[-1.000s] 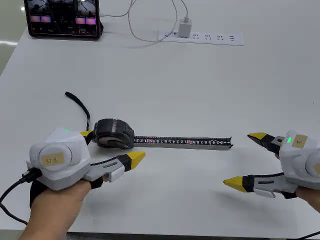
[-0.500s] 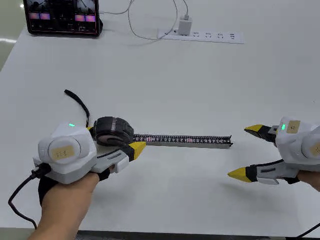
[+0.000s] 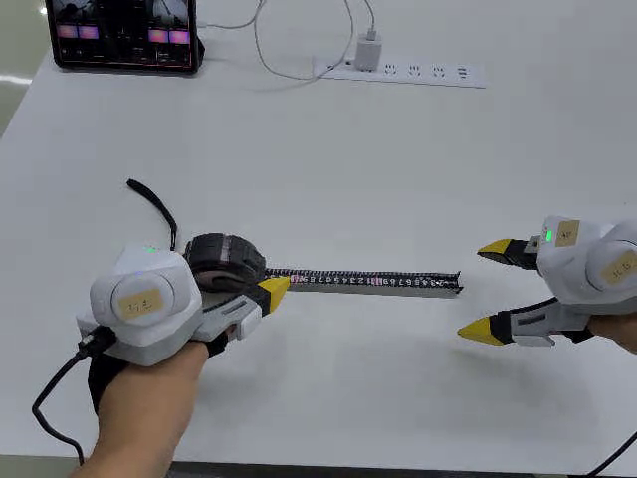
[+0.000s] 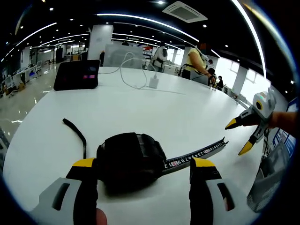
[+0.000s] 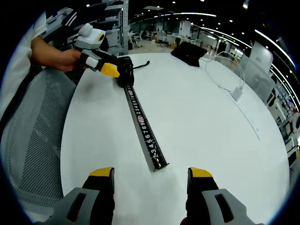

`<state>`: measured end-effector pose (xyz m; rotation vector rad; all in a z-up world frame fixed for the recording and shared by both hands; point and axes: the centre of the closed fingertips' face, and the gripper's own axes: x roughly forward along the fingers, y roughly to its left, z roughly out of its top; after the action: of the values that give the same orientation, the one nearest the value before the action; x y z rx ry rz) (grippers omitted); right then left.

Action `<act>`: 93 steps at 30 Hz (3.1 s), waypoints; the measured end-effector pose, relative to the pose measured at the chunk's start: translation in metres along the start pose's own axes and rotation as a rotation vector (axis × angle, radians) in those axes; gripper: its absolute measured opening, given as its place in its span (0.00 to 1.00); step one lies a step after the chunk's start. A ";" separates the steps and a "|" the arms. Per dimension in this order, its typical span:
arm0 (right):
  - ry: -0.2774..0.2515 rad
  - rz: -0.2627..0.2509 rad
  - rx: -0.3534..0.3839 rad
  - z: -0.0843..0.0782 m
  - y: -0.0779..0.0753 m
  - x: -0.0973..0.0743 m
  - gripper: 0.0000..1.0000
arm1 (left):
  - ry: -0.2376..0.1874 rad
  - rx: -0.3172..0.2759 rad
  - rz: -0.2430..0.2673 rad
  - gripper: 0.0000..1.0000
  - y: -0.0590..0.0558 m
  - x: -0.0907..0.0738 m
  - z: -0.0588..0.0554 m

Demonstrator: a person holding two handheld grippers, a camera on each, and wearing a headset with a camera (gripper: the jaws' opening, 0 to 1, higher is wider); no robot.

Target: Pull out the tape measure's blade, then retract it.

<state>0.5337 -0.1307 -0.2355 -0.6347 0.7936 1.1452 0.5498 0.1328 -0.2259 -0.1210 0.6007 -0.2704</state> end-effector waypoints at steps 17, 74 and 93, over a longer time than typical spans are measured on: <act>0.036 0.067 -0.074 0.006 -0.008 0.012 0.46 | 0.018 -0.025 0.069 0.72 0.008 0.007 -0.002; 0.167 0.207 -0.175 -0.008 -0.009 0.030 0.12 | 0.021 -0.108 0.116 0.62 0.018 0.010 -0.004; 0.193 0.194 -0.206 -0.010 -0.011 0.032 0.11 | 0.043 -0.110 0.110 0.61 0.018 0.011 -0.005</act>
<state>0.5483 -0.1249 -0.2668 -0.8635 0.9234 1.3683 0.5596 0.1464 -0.2397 -0.1882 0.6633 -0.1336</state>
